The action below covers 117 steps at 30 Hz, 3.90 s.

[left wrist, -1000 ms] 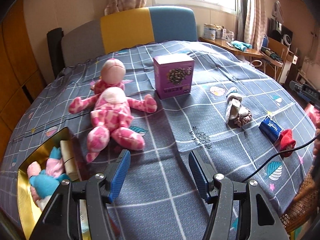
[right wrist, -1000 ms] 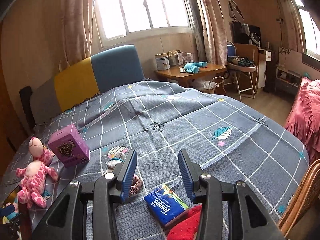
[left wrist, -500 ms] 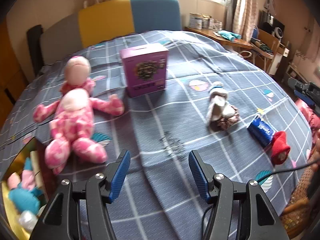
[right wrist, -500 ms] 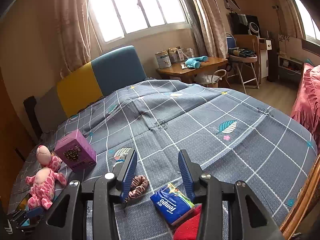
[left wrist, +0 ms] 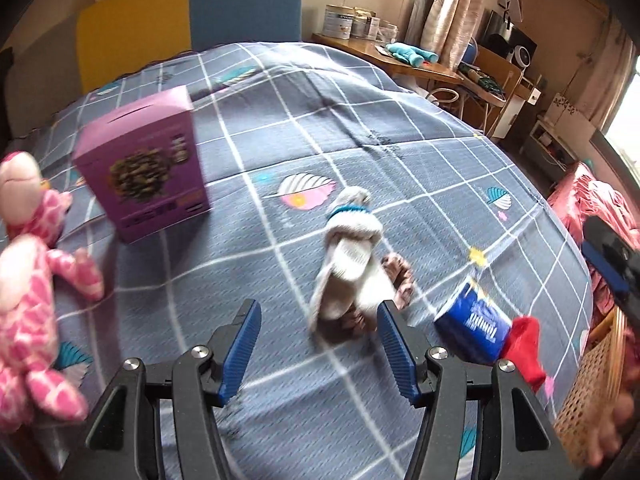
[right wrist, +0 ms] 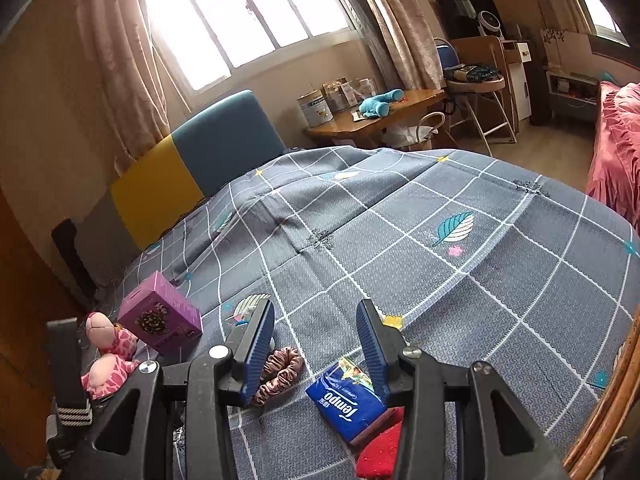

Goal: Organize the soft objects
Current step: 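Grasp the white knit glove with the left tool, then grasp the brown satin scrunchie with the right tool while the left tool holds the glove, then carry the white glove over the gold tray with the left tool while the right holds the scrunchie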

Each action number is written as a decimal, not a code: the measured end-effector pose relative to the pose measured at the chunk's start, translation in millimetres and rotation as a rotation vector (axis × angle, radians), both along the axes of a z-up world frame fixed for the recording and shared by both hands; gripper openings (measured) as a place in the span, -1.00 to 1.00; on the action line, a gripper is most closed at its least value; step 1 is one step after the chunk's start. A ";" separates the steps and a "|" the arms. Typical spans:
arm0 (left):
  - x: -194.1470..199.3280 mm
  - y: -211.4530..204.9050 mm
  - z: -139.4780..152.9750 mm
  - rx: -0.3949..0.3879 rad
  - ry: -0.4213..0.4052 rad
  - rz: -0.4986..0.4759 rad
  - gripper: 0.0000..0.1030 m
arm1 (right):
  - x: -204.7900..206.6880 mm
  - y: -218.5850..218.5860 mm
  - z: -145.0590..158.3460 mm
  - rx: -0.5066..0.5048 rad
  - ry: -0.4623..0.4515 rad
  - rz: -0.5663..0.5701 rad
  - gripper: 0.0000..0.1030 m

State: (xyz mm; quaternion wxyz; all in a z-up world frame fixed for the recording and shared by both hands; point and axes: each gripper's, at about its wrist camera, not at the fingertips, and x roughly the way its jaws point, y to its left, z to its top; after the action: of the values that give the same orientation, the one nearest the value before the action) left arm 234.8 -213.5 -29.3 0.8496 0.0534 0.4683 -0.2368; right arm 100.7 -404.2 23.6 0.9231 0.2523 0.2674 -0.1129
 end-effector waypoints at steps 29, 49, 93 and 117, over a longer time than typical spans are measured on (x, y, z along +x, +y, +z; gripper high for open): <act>7.1 45.8 -14.5 -0.105 0.048 0.074 -0.31 | 7.2 -7.9 -14.4 0.103 0.036 0.014 -0.16; -117.3 170.8 15.7 -0.181 -0.023 0.135 -0.30 | 18.4 15.6 -12.8 0.178 0.309 0.216 -0.17; -156.6 245.2 42.8 -0.235 -0.104 0.254 -0.30 | 96.5 182.7 -86.1 -0.186 0.514 0.666 -0.60; -190.4 282.3 65.5 -0.063 -0.223 0.469 -0.29 | 70.8 202.6 -107.7 -0.382 0.482 0.710 -0.50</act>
State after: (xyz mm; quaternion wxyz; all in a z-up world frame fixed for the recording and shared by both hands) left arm 44.5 68.8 36.2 0.9289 -0.0574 0.3635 -0.0404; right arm 171.4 -201.6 -84.1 0.8461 -0.0628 0.5182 0.1075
